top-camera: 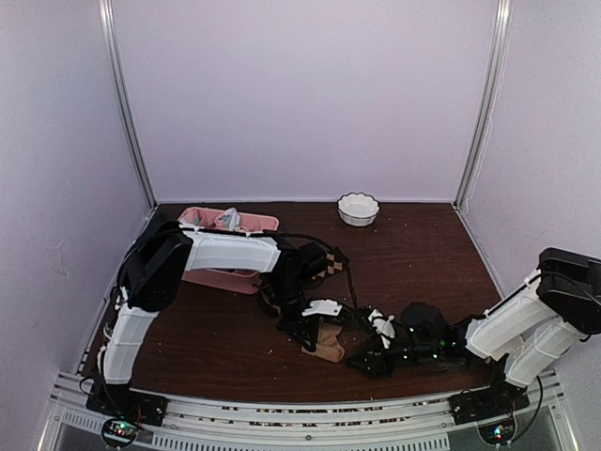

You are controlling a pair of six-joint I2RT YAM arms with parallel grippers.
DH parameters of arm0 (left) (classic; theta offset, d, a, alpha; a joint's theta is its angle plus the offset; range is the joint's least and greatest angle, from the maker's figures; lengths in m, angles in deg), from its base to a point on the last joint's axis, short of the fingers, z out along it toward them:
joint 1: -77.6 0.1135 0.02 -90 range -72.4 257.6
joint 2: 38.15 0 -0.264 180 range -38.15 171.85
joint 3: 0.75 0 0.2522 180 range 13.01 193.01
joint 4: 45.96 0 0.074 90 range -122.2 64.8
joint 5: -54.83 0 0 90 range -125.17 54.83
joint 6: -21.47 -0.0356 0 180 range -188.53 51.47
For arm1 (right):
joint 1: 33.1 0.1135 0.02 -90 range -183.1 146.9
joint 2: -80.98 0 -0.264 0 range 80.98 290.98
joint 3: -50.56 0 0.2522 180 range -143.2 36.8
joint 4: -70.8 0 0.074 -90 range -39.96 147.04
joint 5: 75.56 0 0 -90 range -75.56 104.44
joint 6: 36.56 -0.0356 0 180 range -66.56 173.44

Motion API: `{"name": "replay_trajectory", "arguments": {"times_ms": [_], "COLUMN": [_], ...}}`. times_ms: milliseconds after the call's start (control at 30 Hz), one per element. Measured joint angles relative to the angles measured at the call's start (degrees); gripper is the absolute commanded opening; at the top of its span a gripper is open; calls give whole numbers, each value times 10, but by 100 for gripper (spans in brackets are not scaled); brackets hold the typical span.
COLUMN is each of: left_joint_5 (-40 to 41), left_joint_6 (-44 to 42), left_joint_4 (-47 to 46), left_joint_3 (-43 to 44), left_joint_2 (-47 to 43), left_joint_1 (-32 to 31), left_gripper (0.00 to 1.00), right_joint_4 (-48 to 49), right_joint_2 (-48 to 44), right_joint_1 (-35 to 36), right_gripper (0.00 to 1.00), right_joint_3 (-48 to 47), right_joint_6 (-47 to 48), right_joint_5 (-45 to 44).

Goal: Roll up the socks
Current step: Roll the sock at the center of the board.

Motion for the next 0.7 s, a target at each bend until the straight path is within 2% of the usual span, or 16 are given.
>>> {"name": "replay_trajectory", "arguments": {"times_ms": [33,67,100,300,467,600,700], "left_joint_5": [-9,-17,-24,-60,-79,-77,-75], "left_joint_6": [4,8,11,24,37,54,69], "left_joint_4": [7,17,25,117,169,186,195], "left_joint_3": [2,4,5,64,110,130,143], "left_joint_2": [4,7,10,58,94,106,114], "left_joint_1": [2,4,5,9,15,15,15], "left_gripper": [0,0,0,0,0,0,0], "right_joint_4": [-11,-26,-36,-81,-34,-5,3], "right_joint_2": [-14,-33,-50,-162,-215,-192,-143], "right_joint_1": [9,19,28,63,62,71,121], "right_gripper": [75,97,100,100,100,100,88], "right_joint_3": [5,10,13,16,59,89,71], "right_joint_6": [9,19,26,63,-3,13,59], "right_joint_5": [-22,-47,-72,-236,-373,-381,-380]}}
